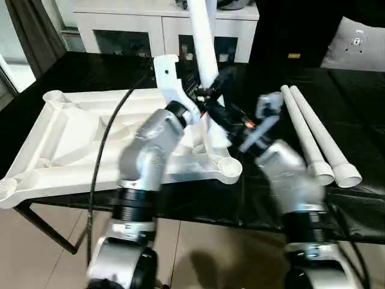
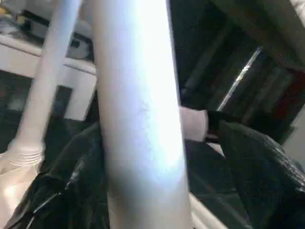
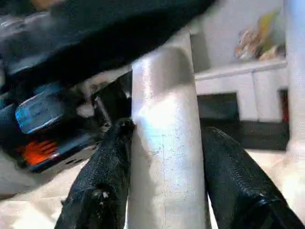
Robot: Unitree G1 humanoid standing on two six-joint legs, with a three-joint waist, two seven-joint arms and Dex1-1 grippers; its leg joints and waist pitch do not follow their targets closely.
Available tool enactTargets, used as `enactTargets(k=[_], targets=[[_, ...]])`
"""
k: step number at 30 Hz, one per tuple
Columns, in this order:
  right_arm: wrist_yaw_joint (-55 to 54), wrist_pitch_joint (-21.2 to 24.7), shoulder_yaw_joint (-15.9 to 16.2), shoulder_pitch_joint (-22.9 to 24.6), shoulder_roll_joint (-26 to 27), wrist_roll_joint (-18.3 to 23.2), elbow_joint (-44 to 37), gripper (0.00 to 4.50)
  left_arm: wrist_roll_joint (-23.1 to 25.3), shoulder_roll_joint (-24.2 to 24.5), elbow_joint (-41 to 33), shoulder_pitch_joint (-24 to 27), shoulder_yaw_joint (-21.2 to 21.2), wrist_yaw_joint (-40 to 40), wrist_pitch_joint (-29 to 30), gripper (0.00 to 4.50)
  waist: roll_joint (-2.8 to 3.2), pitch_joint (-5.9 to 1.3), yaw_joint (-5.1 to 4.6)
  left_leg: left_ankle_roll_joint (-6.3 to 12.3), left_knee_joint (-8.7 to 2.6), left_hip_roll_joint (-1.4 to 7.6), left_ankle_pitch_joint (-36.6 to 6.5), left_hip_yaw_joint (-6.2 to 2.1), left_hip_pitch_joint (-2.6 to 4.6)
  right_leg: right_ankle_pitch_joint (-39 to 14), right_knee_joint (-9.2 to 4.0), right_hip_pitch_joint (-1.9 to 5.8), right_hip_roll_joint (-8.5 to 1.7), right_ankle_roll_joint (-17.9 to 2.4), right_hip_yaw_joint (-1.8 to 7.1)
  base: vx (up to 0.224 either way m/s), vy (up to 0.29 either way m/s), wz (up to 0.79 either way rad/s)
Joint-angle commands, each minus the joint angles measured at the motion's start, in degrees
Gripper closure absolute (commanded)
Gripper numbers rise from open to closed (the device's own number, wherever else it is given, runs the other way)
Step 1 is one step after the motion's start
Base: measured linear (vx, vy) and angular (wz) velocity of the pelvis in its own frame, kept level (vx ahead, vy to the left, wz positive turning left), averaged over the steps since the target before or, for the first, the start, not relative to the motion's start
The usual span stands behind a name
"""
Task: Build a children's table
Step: Pick table leg
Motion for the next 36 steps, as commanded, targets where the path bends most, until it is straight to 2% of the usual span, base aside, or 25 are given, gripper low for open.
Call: enactTargets(k=[1,5,10,11,20,28,36], targets=[[-1.90,-5.51,1.97,0.48,0.58,-3.49,0.70,2.68,1.48,-3.30,0.76,-0.35,0.98,3.49,-2.82,0.92,-0.82,-4.11,-0.16,4.76,-3.79,3.68,-4.15,-1.56,0.14,-11.30,-4.03,3.85,-5.54,-5.44,4.21,0.000,0.000,0.00],[-2.98,-9.25,3.62,0.91,1.38,-5.64,1.69,2.68,1.79,-4.73,0.63,0.36,0.81,4.26,-4.12,1.28,-0.72,-4.01,-0.26,5.36,-3.88,3.84,-5.24,-1.57,0.29,-12.46,-4.19,3.82,-5.59,-5.71,4.24,0.000,0.000,0.00],[-4.05,-13.86,4.04,0.45,1.55,-7.24,4.49,2.68,1.99,-5.08,0.81,0.92,-0.38,5.05,-5.21,1.59,-0.63,-3.91,-0.34,5.40,-3.94,3.94,-6.00,-1.59,0.28,-12.49,-4.13,3.73,-5.58,-6.31,4.34,0.000,0.000,0.00],[-4.20,-14.34,4.13,0.37,1.49,-7.37,4.94,2.68,1.81,-4.95,0.84,0.96,-0.69,5.06,-5.29,1.77,-0.61,-3.93,-0.34,5.41,-3.93,3.92,-6.08,-1.58,0.31,-12.39,-4.15,3.76,-5.57,-6.42,4.35,0.000,0.000,0.00],[-4.78,-17.12,4.68,0.01,1.27,-8.03,7.01,2.68,1.06,-4.88,1.33,1.02,-1.39,4.88,-5.75,2.48,-0.57,-4.03,-0.42,6.37,-3.77,3.92,-5.43,-1.56,0.24,-9.96,-3.78,3.86,-5.54,-7.59,4.40,0.000,0.000,0.00],[-5.43,-19.07,4.95,-0.48,0.78,-8.30,8.85,2.68,0.41,-4.54,1.79,1.06,-2.04,5.20,-5.99,2.62,-0.47,-4.03,-0.47,6.34,-3.79,4.05,-5.65,-1.63,0.32,-9.94,-3.72,3.81,-5.47,-7.80,4.40,0.000,0.000,0.00],[-5.45,-19.42,5.24,-0.93,0.25,-8.53,10.30,2.68,0.03,-4.14,2.19,0.93,-1.91,5.88,-6.09,2.63,-0.72,-4.01,-0.46,6.44,-3.71,3.84,-5.69,-1.50,0.22,-10.89,-3.84,3.89,-5.51,-7.59,4.38,0.000,0.000,0.00]])
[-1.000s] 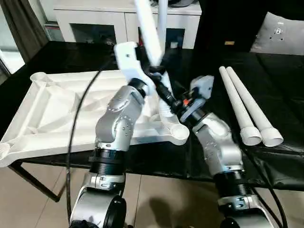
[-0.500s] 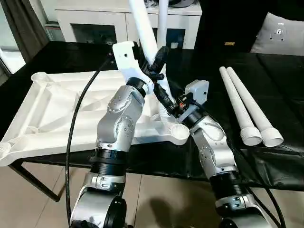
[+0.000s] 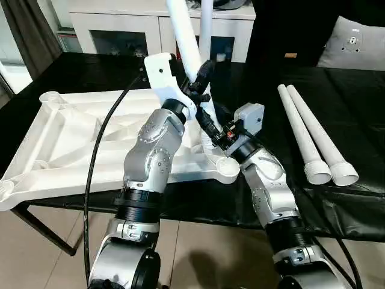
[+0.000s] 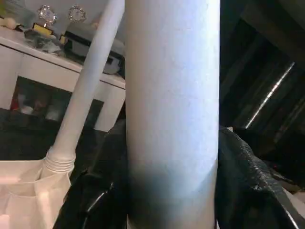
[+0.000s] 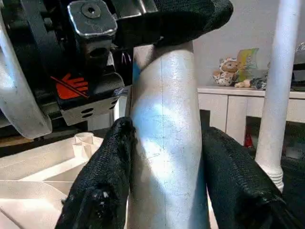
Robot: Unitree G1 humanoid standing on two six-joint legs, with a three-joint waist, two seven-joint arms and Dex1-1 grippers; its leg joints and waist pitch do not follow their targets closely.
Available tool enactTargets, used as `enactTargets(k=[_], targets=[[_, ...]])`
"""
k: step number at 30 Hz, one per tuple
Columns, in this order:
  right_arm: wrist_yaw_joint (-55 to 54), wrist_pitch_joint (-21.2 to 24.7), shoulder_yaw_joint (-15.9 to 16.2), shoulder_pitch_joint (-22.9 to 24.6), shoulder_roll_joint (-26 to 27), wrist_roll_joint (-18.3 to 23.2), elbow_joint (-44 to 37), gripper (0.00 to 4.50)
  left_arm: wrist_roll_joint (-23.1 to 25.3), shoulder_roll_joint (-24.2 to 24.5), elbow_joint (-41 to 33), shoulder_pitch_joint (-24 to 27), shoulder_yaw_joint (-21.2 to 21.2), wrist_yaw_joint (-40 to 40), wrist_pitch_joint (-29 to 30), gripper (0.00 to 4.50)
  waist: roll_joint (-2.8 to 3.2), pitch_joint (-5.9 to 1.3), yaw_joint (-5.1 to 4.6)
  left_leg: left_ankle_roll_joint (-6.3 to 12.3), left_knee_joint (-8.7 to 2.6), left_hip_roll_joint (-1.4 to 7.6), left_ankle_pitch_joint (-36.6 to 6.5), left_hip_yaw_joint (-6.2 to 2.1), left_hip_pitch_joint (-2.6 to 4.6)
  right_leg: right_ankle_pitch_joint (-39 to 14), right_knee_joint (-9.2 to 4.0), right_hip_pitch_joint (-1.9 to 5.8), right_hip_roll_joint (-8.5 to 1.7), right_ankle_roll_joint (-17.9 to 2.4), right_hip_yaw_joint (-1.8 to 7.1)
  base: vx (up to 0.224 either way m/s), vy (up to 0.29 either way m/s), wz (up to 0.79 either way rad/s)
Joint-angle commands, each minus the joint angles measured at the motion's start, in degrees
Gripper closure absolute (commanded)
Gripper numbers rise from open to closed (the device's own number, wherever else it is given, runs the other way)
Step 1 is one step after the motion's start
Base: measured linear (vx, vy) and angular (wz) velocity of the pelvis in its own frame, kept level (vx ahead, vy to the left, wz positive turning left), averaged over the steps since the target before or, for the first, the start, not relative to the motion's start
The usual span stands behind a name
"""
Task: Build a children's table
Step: Pick table leg
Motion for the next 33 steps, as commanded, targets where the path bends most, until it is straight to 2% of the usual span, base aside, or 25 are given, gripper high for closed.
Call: enactTargets(k=[1,2,4,11,14,15,16,18,19,25,29,33], targets=[[-0.33,0.35,0.15,-1.39,-0.44,-0.20,0.90,2.12,-0.16,-3.82,0.72,0.66,-0.55,0.66,-0.39,2.63,-0.70,-4.01,-0.13,6.48,-3.74,3.86,-5.69,-1.50,0.21,-11.43,-3.97,3.89,-5.52,-7.09,4.37,0.000,0.000,0.00],[-0.41,0.32,0.12,-1.44,-0.60,-0.31,0.96,1.98,-0.14,-3.64,0.86,0.56,-0.37,0.75,-0.46,2.63,-0.69,-4.03,-0.14,6.49,-3.75,3.89,-5.56,-1.53,0.22,-11.44,-3.94,3.89,-5.50,-7.02,4.35,0.000,0.000,0.00],[0.84,0.70,0.08,-1.53,-1.05,0.40,1.02,1.98,-0.07,-2.84,1.34,0.22,0.35,1.04,-0.58,2.63,-0.74,-4.02,-0.16,6.52,-3.73,3.88,-5.58,-1.50,0.23,-11.65,-4.00,3.82,-5.47,-6.98,4.34,0.000,0.000,0.00],[5.78,4.81,-1.06,-0.43,-3.03,5.32,-1.42,1.14,0.16,1.20,3.91,-1.17,2.96,1.34,-0.91,2.64,-0.71,-4.12,-0.04,7.78,-3.60,3.81,-4.83,-1.55,0.21,-10.44,-3.88,3.93,-5.33,-6.89,4.26,0.000,0.000,0.00],[5.44,5.21,-2.99,-0.50,-4.43,6.65,-1.84,0.92,-0.34,2.56,4.97,-1.84,3.80,0.44,-0.88,2.64,-0.58,-4.20,0.11,7.61,-3.57,3.90,-4.38,-1.60,0.27,-10.15,-3.75,3.86,-5.37,-6.78,4.27,0.000,0.000,0.00],[5.30,7.08,-3.79,-0.49,-4.91,7.65,-2.26,0.79,-0.36,2.97,5.17,-1.96,3.86,0.07,-0.74,2.64,-0.65,-4.18,0.11,7.50,-3.55,3.87,-4.44,-1.55,0.23,-10.23,-3.80,3.88,-5.46,-6.92,4.28,0.000,0.000,0.00],[5.00,11.36,-5.53,-0.51,-6.01,9.81,-3.05,0.65,-0.37,3.81,5.51,-2.15,3.85,-0.85,-0.38,2.64,-0.63,-4.16,0.15,7.73,-3.60,3.78,-4.20,-1.60,0.36,-10.42,-3.87,3.98,-5.28,-6.93,4.28,0.000,0.000,0.00],[4.72,16.17,-7.55,-0.76,-7.99,12.03,-3.31,0.59,-0.50,4.88,5.78,-2.23,3.58,-2.72,0.21,2.64,-0.55,-4.22,0.29,7.81,-3.54,3.93,-3.53,-1.64,0.39,-10.00,-3.74,3.89,-5.31,-7.11,4.30,0.000,0.000,0.00],[4.54,18.52,-8.11,-0.94,-9.03,12.57,-3.16,0.36,-0.52,5.30,5.83,-2.22,3.51,-3.41,0.29,2.64,-0.58,-4.31,0.38,7.64,-3.48,3.93,-3.25,-1.61,0.42,-9.66,-3.65,3.92,-5.35,-7.22,4.29,0.000,0.000,0.00],[8.87,24.97,-8.85,-0.99,-13.33,16.32,-4.57,0.27,-0.94,7.32,6.00,-1.99,3.09,-6.87,1.82,2.64,-0.76,-4.31,0.37,7.71,-3.27,3.52,-3.10,-1.43,0.11,-10.60,-3.82,4.15,-5.39,-7.01,4.09,0.000,0.000,0.00],[12.20,28.18,-7.97,-0.83,-15.40,17.36,-6.77,0.27,-1.77,8.51,5.31,-1.60,2.30,-10.26,3.22,2.64,-0.79,-4.28,0.41,7.60,-3.26,3.56,-3.02,-1.44,0.20,-11.42,-3.92,4.01,-5.24,-6.83,4.02,0.000,0.000,0.00],[17.59,31.28,-5.07,-0.14,-18.13,17.83,-10.03,0.27,-4.95,9.54,3.15,-1.17,1.83,-16.11,5.92,2.64,-0.90,-4.24,0.53,7.45,-3.27,3.64,-3.16,-1.42,0.18,-11.88,-3.86,4.02,-5.38,-6.79,4.05,0.000,0.000,0.00]])
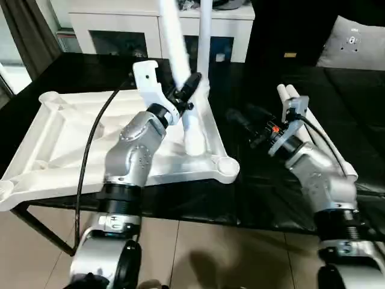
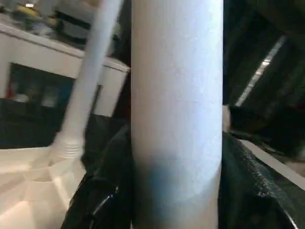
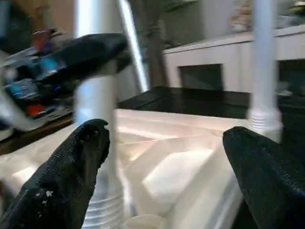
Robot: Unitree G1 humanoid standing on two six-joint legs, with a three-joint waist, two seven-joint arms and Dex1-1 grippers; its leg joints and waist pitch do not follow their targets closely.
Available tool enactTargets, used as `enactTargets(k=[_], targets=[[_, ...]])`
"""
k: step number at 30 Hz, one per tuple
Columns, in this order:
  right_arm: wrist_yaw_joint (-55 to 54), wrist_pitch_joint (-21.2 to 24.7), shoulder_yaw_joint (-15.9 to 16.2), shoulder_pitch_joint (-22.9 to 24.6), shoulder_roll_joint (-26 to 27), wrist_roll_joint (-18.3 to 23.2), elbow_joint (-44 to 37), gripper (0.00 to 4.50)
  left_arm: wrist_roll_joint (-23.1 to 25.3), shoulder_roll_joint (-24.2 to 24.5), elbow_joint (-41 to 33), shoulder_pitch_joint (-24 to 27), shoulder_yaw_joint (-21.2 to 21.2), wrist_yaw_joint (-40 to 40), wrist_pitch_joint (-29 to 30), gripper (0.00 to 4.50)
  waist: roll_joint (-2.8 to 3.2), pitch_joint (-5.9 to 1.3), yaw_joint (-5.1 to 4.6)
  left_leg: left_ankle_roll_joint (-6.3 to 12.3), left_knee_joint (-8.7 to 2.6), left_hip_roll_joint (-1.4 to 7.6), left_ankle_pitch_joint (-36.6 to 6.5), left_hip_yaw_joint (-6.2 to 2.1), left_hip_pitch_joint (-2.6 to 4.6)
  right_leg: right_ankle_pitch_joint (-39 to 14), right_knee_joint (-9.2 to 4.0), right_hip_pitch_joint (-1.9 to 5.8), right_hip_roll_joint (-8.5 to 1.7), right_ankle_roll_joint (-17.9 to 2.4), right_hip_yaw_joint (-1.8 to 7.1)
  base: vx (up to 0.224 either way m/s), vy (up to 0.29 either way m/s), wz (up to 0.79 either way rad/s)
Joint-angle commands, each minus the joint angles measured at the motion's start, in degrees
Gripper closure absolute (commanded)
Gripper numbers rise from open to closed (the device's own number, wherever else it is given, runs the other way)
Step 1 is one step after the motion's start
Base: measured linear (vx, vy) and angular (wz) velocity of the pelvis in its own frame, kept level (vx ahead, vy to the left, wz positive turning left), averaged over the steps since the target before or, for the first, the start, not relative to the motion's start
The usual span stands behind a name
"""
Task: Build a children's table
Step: Pick table leg
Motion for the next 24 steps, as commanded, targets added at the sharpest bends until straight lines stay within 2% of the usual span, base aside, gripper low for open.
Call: enactTargets(k=[1,2,4,8,10,16,20,24], targets=[[4.34,2.78,2.29,0.33,-1.69,1.23,-2.81,0.27,-2.73,0.55,-2.92,-0.45,-0.39,-3.93,2.14,2.64,-0.95,-4.27,0.32,7.47,-3.36,3.66,-3.16,-1.39,0.24,-11.75,-3.88,4.05,-5.40,-7.15,4.07,0.000,0.000,0.00],[4.34,2.78,2.29,0.33,-1.69,1.23,-2.81,0.27,-2.73,0.55,-2.92,-0.45,-0.39,-3.93,2.14,2.64,-0.95,-4.27,0.32,7.47,-3.36,3.66,-3.16,-1.39,0.24,-11.75,-3.88,4.05,-5.40,-7.15,4.07,0.000,0.000,0.00],[8.10,5.40,3.34,0.25,-3.38,2.69,-4.19,0.27,-6.87,1.98,-5.08,-0.24,-0.46,-9.81,5.76,2.64,-0.98,-4.25,0.43,7.71,-3.33,3.69,-2.72,-1.36,0.14,-11.45,-3.73,3.97,-5.39,-7.69,4.14,0.000,0.000,0.00],[11.36,8.25,3.13,0.06,-4.31,5.03,-5.03,0.27,-13.52,1.95,-6.31,-0.74,2.13,-13.06,10.41,2.64,-1.02,-4.15,0.55,7.11,-3.37,3.69,-3.46,-1.33,0.18,-13.13,-3.95,3.97,-5.43,-7.70,4.07,0.000,0.000,0.00],[12.50,10.04,2.58,-0.09,-4.64,6.60,-5.16,0.27,-17.93,2.46,-7.12,-0.76,3.11,-15.89,14.89,2.64,-1.09,-4.15,0.59,6.71,-3.33,3.53,-3.57,-1.22,0.21,-13.98,-3.96,4.02,-5.38,-7.74,4.04,0.000,0.000,0.00],[15.14,12.97,2.28,0.32,-5.55,9.51,-6.39,0.27,-24.88,3.05,-8.23,-0.27,4.40,-20.02,22.31,2.64,-1.05,-4.14,0.56,6.33,-3.38,3.54,-3.41,-1.26,0.26,-14.08,-4.07,3.99,-5.23,-7.04,4.06,0.000,0.000,0.00],[16.40,14.04,2.49,0.65,-6.02,10.24,-7.26,0.27,-25.43,3.65,-8.51,-0.04,3.78,-21.29,23.26,2.64,-0.98,-4.16,0.60,6.43,-3.39,3.58,-2.87,-1.33,0.30,-13.52,-4.02,3.95,-5.16,-6.89,4.08,0.000,0.000,0.00],[20.36,17.08,4.15,1.43,-7.60,12.09,-9.60,0.27,-24.45,4.32,-9.26,0.12,1.93,-23.22,23.31,2.64,-1.02,-4.22,0.94,6.61,-3.33,3.63,-2.46,-1.33,0.26,-13.51,-3.98,4.08,-5.14,-6.42,4.07,0.000,0.000,0.00]])
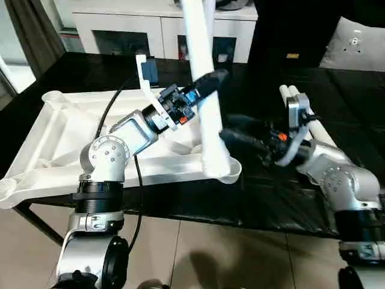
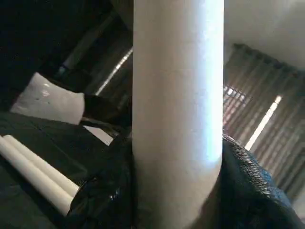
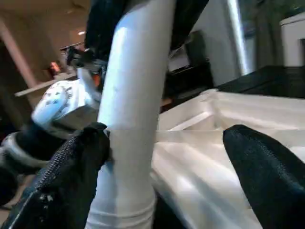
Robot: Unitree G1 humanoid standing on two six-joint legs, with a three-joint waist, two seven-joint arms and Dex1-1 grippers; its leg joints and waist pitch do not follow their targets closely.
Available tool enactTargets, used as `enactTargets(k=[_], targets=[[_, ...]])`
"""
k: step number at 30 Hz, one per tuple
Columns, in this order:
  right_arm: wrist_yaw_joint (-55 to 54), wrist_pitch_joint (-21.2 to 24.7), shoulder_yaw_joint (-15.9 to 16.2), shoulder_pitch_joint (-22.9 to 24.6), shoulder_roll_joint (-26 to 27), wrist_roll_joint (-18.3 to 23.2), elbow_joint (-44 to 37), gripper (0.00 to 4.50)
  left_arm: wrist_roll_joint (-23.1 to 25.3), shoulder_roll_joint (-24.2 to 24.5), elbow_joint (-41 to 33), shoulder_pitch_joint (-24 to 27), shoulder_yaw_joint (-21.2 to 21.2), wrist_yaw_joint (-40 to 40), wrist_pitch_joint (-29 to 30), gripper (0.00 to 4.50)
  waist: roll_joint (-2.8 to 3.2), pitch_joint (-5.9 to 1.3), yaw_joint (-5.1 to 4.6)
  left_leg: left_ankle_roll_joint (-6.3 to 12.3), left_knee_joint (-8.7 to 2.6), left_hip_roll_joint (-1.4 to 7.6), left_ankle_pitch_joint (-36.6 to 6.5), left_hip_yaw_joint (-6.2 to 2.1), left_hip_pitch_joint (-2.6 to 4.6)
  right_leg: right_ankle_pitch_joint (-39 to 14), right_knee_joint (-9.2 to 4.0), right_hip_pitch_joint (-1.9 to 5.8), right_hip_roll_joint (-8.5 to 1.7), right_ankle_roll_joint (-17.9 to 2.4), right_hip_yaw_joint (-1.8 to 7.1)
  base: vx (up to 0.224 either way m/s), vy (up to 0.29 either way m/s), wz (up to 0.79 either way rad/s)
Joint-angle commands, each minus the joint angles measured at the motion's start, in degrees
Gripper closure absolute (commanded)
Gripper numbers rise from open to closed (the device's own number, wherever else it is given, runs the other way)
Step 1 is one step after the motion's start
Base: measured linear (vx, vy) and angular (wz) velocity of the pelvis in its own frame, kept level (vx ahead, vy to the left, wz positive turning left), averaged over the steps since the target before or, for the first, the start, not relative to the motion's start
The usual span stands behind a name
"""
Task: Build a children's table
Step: Pick table leg
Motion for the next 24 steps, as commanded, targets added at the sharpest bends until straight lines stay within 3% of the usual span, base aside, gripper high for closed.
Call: enactTargets(k=[1,6,7,24], targets=[[1.65,1.40,1.02,0.19,-0.62,1.20,-2.14,0.27,-0.26,0.21,-2.06,-0.28,-1.22,-1.28,0.09,2.64,-1.02,-4.18,0.31,6.58,-3.38,3.66,-2.53,-1.33,0.23,-13.60,-4.02,4.05,-5.16,-6.50,4.09,0.000,0.000,0.00],[2.47,2.53,3.59,-0.32,-0.22,0.52,-2.19,0.63,5.68,0.76,-5.44,0.82,-6.77,-3.99,-4.87,2.64,-1.12,-4.10,0.49,5.74,-3.51,3.68,-3.23,-1.31,0.31,-15.96,-4.38,3.95,-5.23,-5.30,4.13,0.000,0.000,0.00],[2.43,2.52,3.97,-0.35,-0.02,0.29,-2.12,0.87,6.28,0.75,-5.84,0.94,-7.36,-4.11,-5.34,2.64,-1.08,-4.11,0.55,5.50,-3.52,3.69,-3.16,-1.33,0.30,-15.94,-4.36,3.97,-5.27,-5.18,4.16,0.000,0.000,0.00],[1.58,3.55,5.49,0.70,0.82,-0.37,-2.39,2.36,10.91,0.76,-5.69,2.00,-10.56,-4.67,-9.32,2.64,-0.93,-4.23,0.83,4.75,-3.53,3.73,-3.43,-1.37,0.32,-14.76,-4.23,3.98,-5.25,-5.14,4.15,0.000,0.000,0.00]])
